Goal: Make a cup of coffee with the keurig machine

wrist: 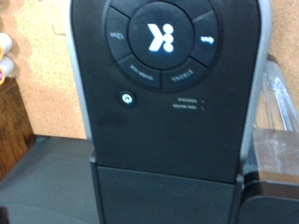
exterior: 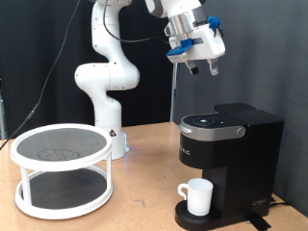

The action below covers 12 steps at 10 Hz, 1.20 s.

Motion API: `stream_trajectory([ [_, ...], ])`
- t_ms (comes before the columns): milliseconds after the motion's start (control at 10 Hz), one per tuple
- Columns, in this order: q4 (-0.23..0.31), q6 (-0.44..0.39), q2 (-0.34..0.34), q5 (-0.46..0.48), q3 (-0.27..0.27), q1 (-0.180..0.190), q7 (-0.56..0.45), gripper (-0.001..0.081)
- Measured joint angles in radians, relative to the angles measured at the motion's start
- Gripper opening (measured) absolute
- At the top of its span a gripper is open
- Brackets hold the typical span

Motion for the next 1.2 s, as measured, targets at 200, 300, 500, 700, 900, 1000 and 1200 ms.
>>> stream_trajectory([
  [200, 0.025, 0.002, 0.031, -0.059, 0.0, -0.001, 0.005, 0.0734],
  [300, 0.036, 0.002, 0.044, -0.084, 0.0, -0.001, 0.01, 0.0734],
  [500, 0.047, 0.011, 0.065, -0.109, 0.0, -0.001, 0.013, 0.0734],
  [700, 0.051, 0.017, 0.084, -0.117, 0.0, -0.001, 0.012, 0.0734],
  [900, 0.058, 0.007, 0.104, -0.117, 0.0, -0.001, 0.007, 0.0734],
  [1000, 0.059, 0.006, 0.11, -0.117, 0.0, -0.001, 0.007, 0.0645],
  [1200, 0.063, -0.003, 0.125, -0.118, 0.0, -0.001, 0.006, 0.0461],
])
